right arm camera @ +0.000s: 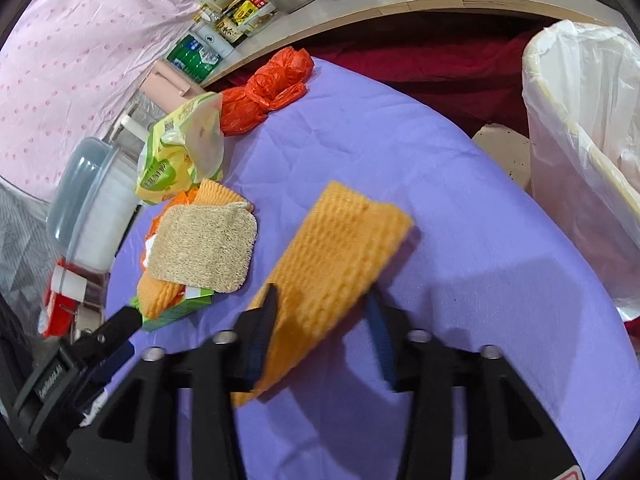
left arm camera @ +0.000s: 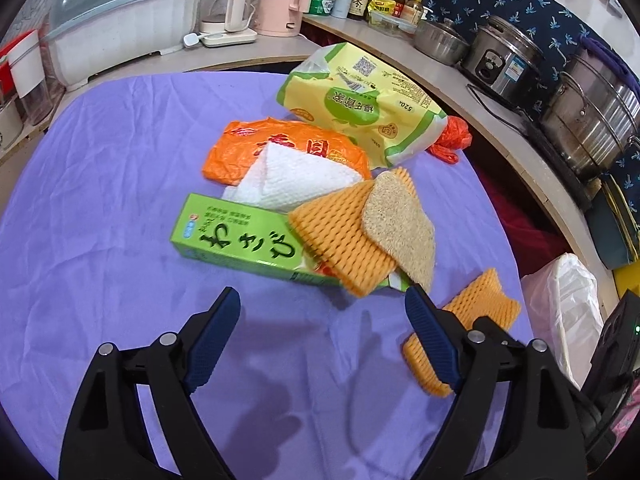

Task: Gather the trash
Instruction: 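Grasp an orange foam net with the right tool while the left tool grasps another foam net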

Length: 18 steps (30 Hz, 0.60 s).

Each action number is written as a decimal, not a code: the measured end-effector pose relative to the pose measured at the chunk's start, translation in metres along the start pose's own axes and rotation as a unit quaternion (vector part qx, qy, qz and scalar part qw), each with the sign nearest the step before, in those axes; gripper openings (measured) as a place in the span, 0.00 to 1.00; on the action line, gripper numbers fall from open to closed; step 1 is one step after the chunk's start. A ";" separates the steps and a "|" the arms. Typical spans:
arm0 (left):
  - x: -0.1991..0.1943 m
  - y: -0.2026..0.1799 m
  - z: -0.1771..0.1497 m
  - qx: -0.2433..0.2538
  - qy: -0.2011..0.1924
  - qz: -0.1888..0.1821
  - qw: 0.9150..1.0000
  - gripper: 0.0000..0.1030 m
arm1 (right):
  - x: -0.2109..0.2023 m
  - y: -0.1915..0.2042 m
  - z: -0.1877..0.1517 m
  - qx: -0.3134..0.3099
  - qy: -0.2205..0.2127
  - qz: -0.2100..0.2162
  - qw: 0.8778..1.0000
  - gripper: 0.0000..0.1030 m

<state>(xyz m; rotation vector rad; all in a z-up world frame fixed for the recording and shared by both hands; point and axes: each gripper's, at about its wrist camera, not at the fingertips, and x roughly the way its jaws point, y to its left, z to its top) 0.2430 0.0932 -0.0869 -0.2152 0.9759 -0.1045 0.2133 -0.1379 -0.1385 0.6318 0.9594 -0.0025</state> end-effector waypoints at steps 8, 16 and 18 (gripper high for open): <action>0.018 -0.008 0.008 0.007 0.006 -0.004 1.000 0.60 | 0.001 -0.005 0.002 -0.008 0.001 0.005 1.000 0.20; 0.017 -0.015 0.007 0.026 0.005 -0.009 1.000 0.18 | -0.006 -0.004 0.001 -0.018 -0.005 0.004 1.000 0.20; 0.012 -0.016 0.006 0.027 0.003 -0.012 1.000 0.10 | -0.011 -0.002 0.000 -0.021 -0.008 0.005 1.000 0.20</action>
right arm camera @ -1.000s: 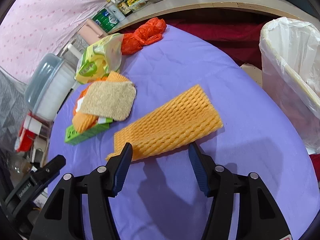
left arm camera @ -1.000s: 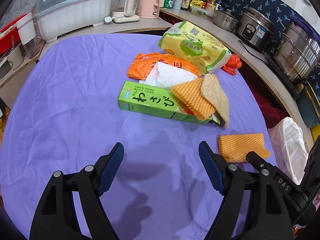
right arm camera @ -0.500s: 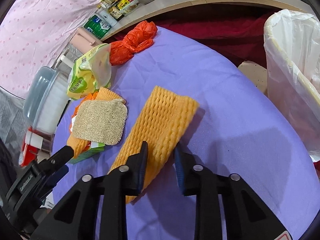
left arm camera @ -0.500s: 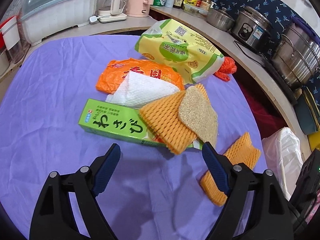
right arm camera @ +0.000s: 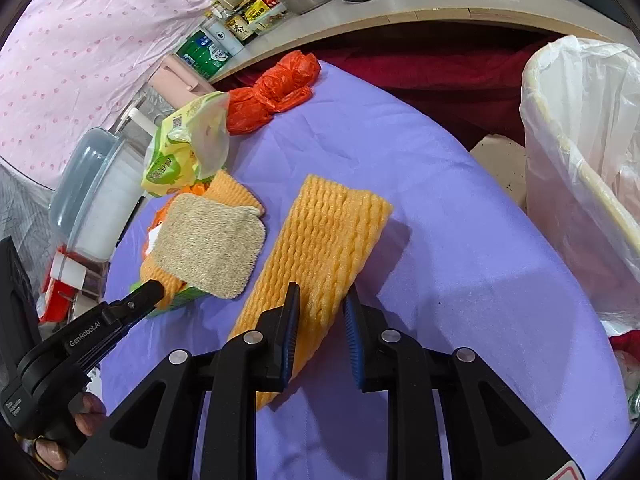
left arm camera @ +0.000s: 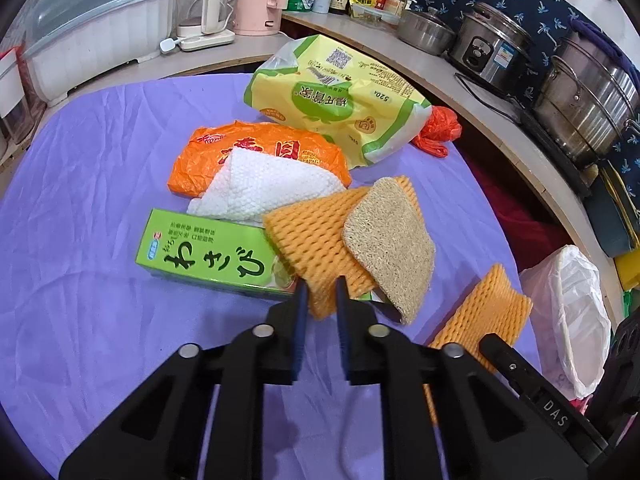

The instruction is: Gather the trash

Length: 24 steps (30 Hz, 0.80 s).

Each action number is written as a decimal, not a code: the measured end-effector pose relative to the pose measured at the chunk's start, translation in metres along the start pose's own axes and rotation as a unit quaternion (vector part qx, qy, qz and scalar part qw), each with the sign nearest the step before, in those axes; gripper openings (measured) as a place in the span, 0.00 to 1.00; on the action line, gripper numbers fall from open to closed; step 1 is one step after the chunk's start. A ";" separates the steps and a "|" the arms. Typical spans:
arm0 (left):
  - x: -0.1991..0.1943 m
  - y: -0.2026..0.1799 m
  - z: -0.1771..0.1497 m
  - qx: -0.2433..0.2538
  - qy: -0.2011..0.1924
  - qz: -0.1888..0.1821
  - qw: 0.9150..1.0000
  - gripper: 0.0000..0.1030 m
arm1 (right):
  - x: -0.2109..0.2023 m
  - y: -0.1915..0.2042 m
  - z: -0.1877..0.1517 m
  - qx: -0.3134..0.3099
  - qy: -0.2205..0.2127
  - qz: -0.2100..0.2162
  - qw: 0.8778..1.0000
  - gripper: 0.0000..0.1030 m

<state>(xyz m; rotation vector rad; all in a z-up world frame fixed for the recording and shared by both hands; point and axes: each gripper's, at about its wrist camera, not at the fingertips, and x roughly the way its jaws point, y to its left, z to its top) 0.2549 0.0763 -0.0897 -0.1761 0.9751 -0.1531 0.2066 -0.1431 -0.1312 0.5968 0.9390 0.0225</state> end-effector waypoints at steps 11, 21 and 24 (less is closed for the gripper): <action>-0.044 -0.007 -0.013 0.012 -0.020 -0.001 1.000 0.09 | -0.037 0.012 -0.008 -0.027 -0.020 0.013 0.999 0.15; -0.096 -0.009 -0.034 0.021 -0.046 -0.002 0.999 0.08 | -0.075 0.021 -0.026 -0.045 -0.036 0.025 0.998 0.12; -0.113 -0.011 -0.039 0.024 -0.060 -0.004 0.998 0.04 | -0.087 0.023 -0.030 -0.047 -0.043 0.028 0.998 0.12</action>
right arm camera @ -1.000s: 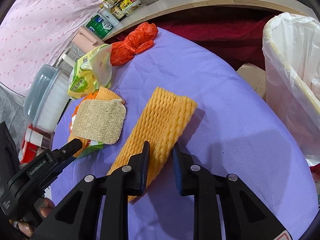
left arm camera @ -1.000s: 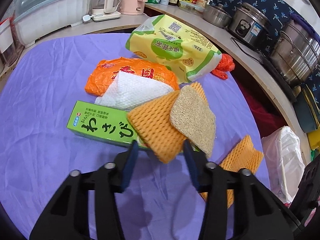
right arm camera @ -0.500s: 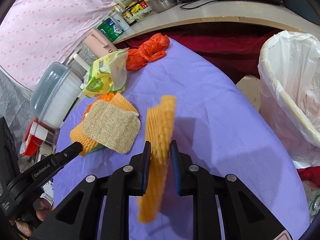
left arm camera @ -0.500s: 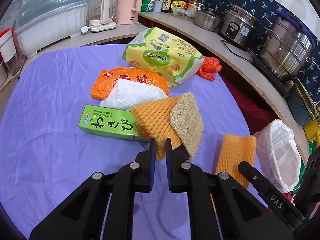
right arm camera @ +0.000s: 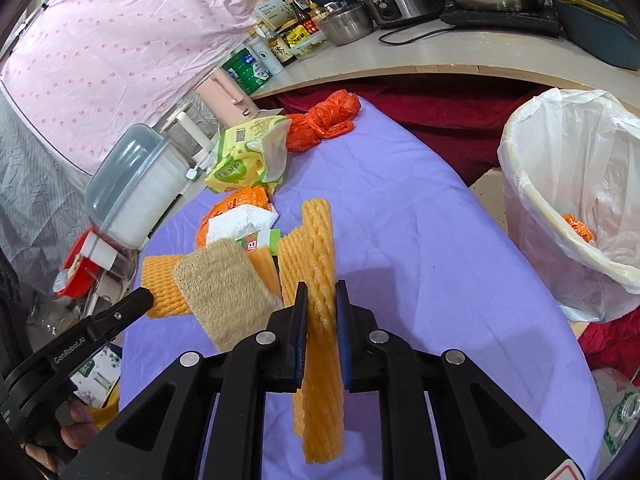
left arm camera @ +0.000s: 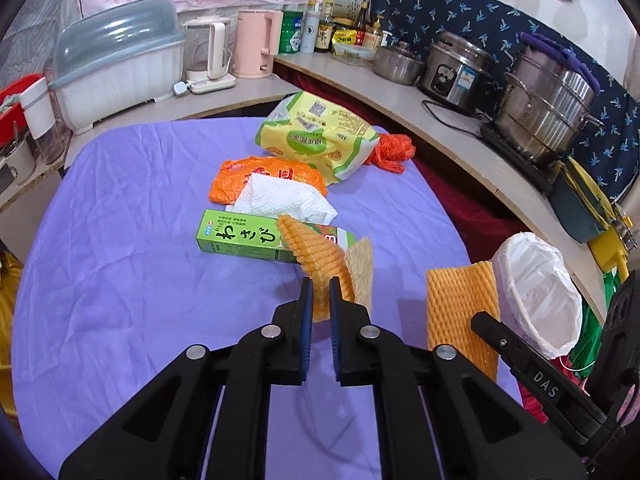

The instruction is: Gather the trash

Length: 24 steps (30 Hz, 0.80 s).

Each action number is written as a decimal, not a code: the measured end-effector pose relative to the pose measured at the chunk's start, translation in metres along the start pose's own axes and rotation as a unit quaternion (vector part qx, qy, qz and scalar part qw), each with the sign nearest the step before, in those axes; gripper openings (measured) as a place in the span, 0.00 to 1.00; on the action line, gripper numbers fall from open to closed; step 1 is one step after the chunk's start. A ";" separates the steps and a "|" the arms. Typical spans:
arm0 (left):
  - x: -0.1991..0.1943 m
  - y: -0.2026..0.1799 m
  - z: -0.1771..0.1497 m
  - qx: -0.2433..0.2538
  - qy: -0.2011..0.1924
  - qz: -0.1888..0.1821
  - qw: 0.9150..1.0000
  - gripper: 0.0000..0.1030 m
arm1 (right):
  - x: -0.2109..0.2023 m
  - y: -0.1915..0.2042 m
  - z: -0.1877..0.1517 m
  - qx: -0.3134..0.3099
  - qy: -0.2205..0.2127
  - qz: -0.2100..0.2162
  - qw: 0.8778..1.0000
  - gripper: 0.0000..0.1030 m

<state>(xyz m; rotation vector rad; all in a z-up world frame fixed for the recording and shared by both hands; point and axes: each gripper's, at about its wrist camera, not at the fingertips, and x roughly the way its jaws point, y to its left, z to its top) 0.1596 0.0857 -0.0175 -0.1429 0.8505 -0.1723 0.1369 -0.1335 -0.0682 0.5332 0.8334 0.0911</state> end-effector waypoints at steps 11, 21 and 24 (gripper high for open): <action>-0.055 -0.016 -0.010 0.021 -0.039 -0.018 0.999 0.04 | -0.041 0.009 -0.011 -0.013 -0.024 0.018 0.999 0.12; -0.074 -0.029 -0.015 0.025 -0.052 -0.020 0.998 0.04 | -0.049 -0.005 -0.027 -0.007 -0.016 0.006 1.000 0.13; -0.074 -0.029 -0.015 0.025 -0.051 -0.019 0.998 0.04 | -0.046 -0.017 -0.033 0.001 -0.008 -0.010 1.000 0.17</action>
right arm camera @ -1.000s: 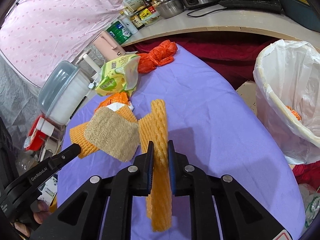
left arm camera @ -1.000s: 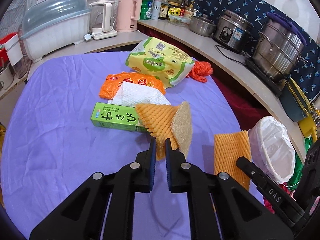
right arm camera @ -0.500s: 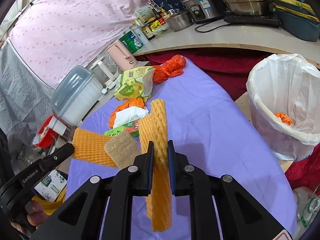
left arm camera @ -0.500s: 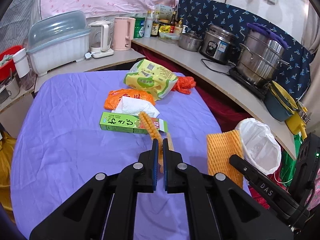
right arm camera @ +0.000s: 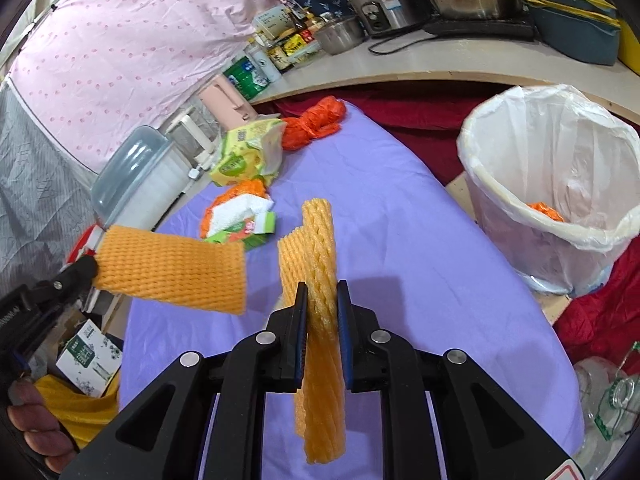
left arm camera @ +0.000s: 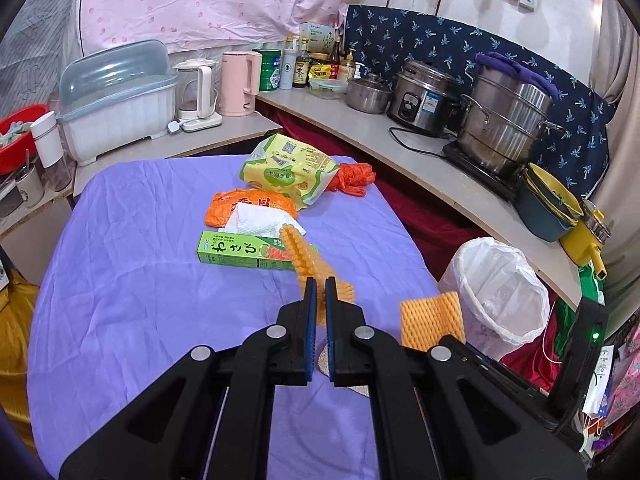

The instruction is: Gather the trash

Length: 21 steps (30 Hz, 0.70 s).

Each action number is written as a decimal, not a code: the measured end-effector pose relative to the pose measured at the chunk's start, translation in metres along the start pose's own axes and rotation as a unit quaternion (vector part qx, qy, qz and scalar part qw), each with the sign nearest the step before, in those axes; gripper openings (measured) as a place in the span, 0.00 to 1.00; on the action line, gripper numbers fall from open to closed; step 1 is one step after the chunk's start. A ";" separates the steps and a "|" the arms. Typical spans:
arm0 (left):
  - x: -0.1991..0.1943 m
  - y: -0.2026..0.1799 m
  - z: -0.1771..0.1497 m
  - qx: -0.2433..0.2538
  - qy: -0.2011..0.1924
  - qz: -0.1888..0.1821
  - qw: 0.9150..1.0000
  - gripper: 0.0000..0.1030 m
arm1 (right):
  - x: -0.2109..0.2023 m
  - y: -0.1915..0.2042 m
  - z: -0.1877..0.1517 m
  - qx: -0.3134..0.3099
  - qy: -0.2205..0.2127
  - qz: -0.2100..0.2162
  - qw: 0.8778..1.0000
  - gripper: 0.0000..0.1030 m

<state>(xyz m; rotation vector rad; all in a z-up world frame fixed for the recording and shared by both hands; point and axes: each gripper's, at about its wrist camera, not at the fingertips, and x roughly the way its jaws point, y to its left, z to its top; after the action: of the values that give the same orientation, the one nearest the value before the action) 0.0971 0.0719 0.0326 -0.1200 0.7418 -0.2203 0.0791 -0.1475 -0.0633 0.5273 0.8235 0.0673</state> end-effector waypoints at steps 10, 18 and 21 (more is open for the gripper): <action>0.009 0.008 -0.010 -0.009 0.019 0.009 1.000 0.04 | -0.003 -0.027 -0.018 0.015 0.003 -0.049 0.999 0.40; 0.013 0.010 -0.016 -0.011 0.025 0.010 1.000 0.04 | -0.001 -0.001 -0.033 -0.029 0.038 -0.011 0.999 0.40; 0.016 0.011 -0.020 -0.011 0.031 0.011 0.999 0.04 | 0.012 0.001 -0.047 -0.026 0.063 -0.004 0.998 0.40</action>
<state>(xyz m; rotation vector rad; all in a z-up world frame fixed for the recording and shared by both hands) 0.0971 0.0784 0.0054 -0.1266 0.8078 -0.1965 0.0542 -0.1239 -0.0975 0.4732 0.9435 0.1153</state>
